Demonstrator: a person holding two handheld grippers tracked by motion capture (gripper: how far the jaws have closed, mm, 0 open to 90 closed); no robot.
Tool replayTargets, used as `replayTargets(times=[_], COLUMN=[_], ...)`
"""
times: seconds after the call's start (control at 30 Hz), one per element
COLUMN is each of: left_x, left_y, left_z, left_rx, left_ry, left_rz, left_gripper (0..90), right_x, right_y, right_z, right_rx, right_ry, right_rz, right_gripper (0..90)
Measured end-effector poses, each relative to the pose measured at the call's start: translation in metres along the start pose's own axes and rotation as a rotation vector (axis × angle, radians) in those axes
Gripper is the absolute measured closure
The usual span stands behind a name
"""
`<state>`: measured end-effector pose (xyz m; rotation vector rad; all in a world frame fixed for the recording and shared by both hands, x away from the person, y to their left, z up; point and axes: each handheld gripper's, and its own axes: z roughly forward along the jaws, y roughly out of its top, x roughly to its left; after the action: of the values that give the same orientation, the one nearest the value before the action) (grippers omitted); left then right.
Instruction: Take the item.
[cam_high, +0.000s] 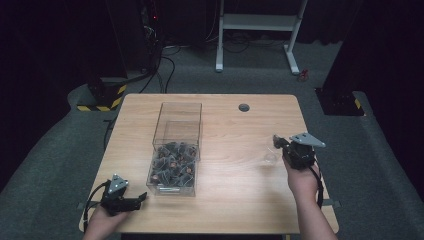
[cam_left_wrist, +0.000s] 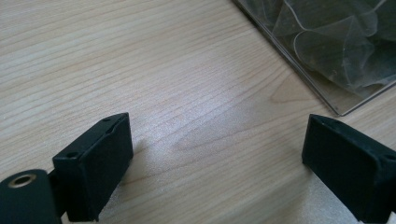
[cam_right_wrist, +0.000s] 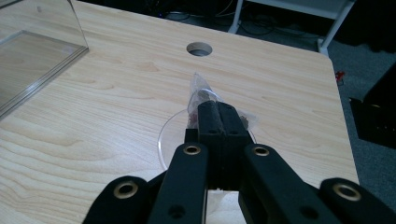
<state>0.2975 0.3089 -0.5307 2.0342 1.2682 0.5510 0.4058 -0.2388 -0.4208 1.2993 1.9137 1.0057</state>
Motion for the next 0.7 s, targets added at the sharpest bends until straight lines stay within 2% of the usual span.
replayTargets(times=[0.57,0.7], left_x=[0.0,0.0], left_y=[0.0,0.0], left_z=[0.0,0.0], left_rx=[0.0,0.0], left_ry=[0.0,0.0], left_rz=[0.0,0.0], left_gripper=[9.0,9.0], right_x=[-0.001,-0.002], right_y=[-0.016,-0.015], right_z=[0.017,0.017], right_rx=[0.069,0.062], right_ry=[-0.006,0.003], right_rz=[0.007,0.013], right_gripper=[90.0,83.1])
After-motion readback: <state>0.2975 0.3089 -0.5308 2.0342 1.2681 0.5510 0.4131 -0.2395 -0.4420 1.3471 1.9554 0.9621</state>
